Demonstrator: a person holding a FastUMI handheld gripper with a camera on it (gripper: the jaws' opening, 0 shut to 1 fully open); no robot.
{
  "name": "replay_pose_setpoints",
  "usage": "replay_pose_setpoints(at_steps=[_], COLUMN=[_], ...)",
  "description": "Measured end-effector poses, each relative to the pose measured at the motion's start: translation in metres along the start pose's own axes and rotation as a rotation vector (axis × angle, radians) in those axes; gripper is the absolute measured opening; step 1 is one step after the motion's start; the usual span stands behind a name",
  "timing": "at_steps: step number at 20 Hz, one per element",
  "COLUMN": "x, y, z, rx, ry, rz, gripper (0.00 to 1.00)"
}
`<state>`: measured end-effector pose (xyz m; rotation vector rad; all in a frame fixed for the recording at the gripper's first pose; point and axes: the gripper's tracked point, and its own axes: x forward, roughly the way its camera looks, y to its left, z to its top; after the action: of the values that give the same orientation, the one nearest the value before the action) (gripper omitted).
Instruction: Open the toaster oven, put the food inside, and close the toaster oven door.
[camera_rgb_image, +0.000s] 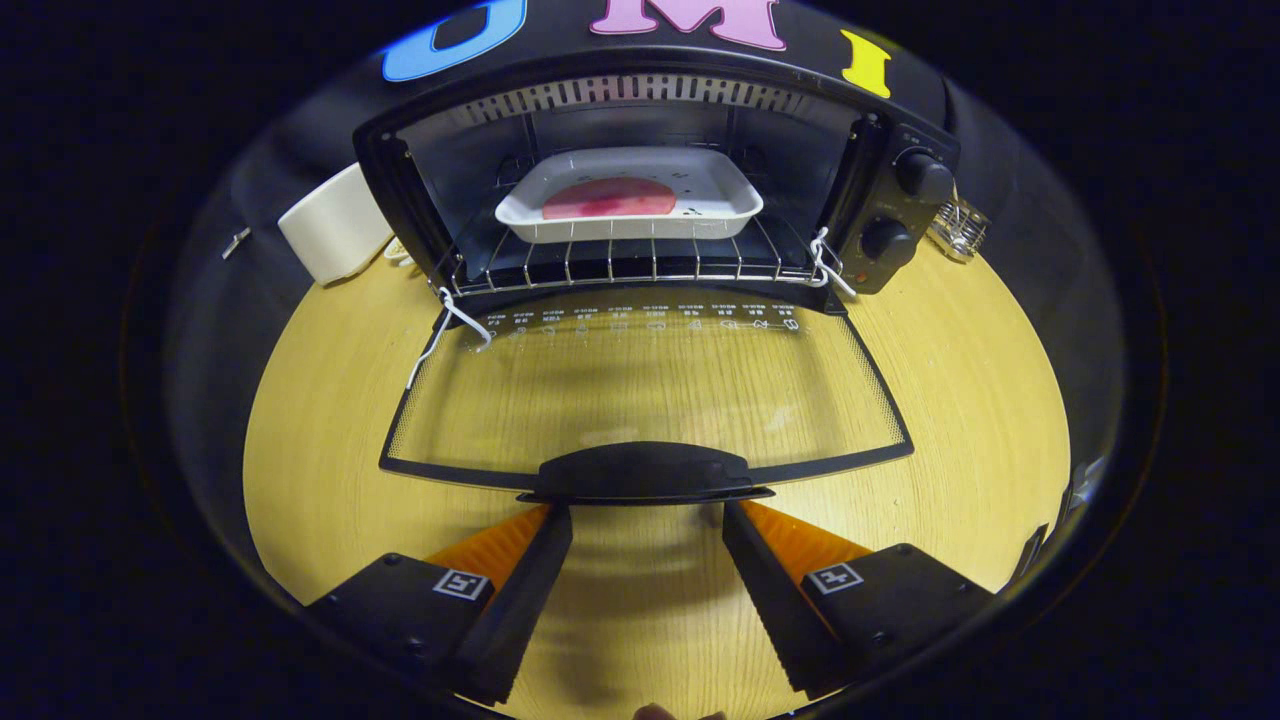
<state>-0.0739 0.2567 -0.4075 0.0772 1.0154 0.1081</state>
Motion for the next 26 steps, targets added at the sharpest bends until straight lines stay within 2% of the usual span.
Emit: replay_pose_setpoints(at_steps=[6, 13, 21, 26], x=[-0.035, -0.085, -0.082, -0.095], y=[0.0, -0.002, -0.011, -0.018], z=[0.016, 0.07, 0.138, 0.138], rx=[0.009, -0.026, -0.037, -0.057], ry=[-0.114, -0.304, -0.431, -0.46], rz=[0.035, 0.056, 0.052, 0.053], gripper=[0.99, 0.99, 0.99, 0.99])
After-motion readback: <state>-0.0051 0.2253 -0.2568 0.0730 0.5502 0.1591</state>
